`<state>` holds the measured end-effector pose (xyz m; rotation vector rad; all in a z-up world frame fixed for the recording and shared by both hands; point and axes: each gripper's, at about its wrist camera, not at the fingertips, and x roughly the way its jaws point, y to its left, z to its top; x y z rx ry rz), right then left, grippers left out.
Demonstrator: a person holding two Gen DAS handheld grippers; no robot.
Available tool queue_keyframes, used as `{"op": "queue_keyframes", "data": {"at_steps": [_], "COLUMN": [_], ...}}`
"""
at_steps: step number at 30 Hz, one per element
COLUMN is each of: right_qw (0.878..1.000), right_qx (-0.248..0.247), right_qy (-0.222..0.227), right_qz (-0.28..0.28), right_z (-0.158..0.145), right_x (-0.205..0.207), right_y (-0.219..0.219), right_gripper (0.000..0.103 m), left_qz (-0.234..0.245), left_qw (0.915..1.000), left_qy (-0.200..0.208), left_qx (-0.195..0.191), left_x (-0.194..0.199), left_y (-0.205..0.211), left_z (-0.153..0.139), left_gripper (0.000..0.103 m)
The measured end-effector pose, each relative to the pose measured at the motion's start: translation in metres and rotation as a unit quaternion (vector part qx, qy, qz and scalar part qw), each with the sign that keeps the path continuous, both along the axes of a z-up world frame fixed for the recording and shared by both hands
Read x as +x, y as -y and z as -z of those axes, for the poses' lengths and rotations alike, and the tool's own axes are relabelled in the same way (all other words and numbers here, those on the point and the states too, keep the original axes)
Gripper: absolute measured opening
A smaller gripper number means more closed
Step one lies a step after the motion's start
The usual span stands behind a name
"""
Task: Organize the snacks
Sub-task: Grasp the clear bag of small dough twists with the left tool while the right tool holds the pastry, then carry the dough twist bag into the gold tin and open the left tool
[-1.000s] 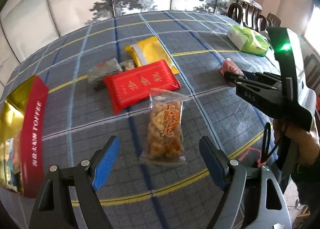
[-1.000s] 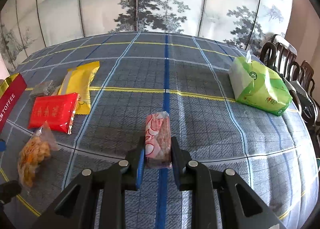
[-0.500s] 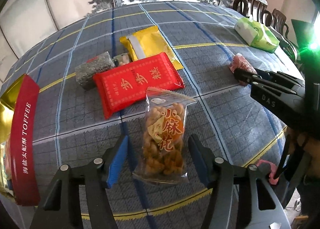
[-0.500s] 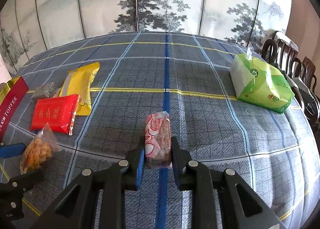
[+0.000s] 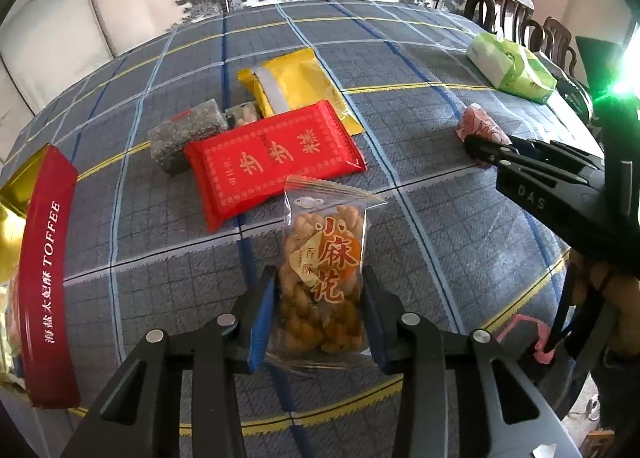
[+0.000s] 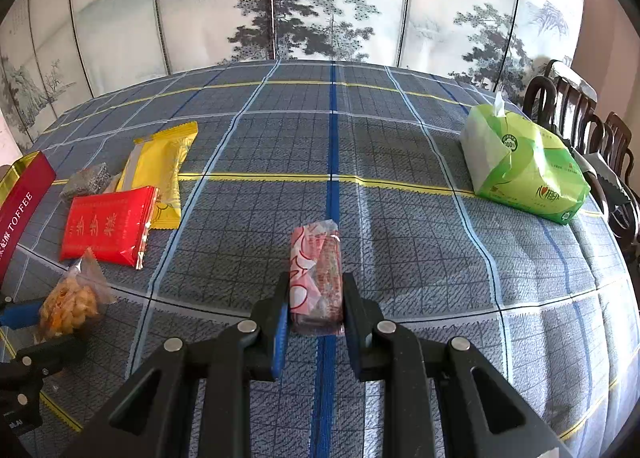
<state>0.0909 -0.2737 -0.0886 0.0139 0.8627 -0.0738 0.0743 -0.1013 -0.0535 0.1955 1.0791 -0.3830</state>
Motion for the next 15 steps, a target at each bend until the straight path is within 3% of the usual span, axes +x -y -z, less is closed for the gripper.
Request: {"op": "queue_keyframes", "data": {"at_steps": [15], "right_qw": [1.0], "right_qx": [-0.008], "right_qy": [-0.001], "right_qz": [0.001], "right_z": [0.001], "right_x": [0.0], "right_y": [-0.002], "right_gripper": [0.023], "left_qz": [-0.019], "left_qw": [0.999], "left_qy": [0.039], "left_qx": [0.005], "left_x": [-0.015], "left_y": [-0.022], "left_z": [-0.033], "left_gripper": [0.036]}}
